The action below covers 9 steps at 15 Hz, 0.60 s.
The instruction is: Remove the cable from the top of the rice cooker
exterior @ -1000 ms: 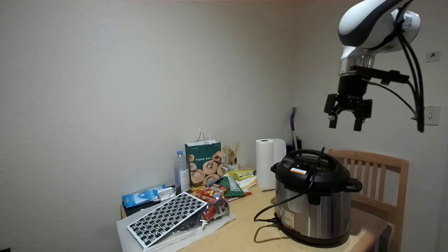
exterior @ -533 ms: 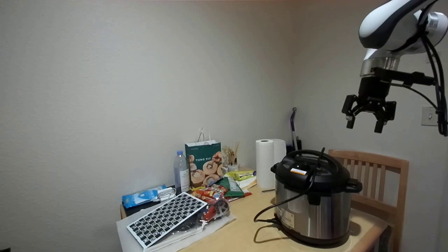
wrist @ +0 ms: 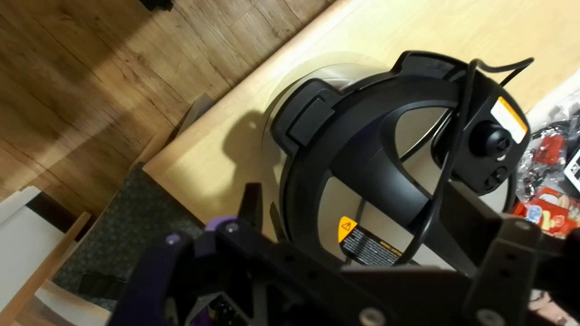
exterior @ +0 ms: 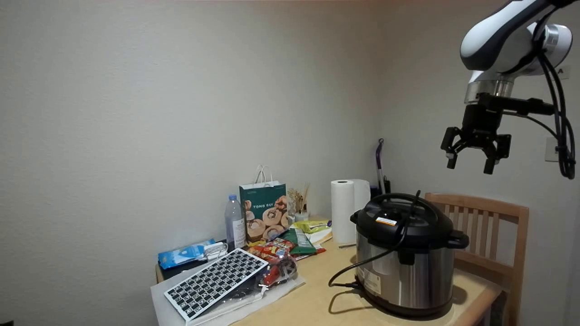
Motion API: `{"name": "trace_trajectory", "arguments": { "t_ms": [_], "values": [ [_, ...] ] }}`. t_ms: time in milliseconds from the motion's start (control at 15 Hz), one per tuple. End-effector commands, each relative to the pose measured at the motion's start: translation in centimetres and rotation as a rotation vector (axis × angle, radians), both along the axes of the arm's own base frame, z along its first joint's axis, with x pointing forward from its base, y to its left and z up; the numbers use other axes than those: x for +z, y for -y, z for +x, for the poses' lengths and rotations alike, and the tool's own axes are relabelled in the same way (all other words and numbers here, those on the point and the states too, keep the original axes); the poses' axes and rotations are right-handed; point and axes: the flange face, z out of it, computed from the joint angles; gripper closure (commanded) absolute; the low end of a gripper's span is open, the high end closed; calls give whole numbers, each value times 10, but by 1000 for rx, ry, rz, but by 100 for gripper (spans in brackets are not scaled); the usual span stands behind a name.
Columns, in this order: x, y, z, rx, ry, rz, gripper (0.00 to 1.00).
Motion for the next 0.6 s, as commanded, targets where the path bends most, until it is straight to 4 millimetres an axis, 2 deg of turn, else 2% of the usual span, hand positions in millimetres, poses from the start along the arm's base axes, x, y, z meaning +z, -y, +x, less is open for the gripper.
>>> {"name": "trace_trajectory", "arguments": {
  "t_ms": [0,267,333,533],
  "values": [
    [-26,43,12,-58,-30,-1,0],
    [-55,82,16,-163,-67,24,0],
    [-44,64,8,-123,-67,10,0],
    [-58,79,13,-154,-89,16,0]
  ]
}}
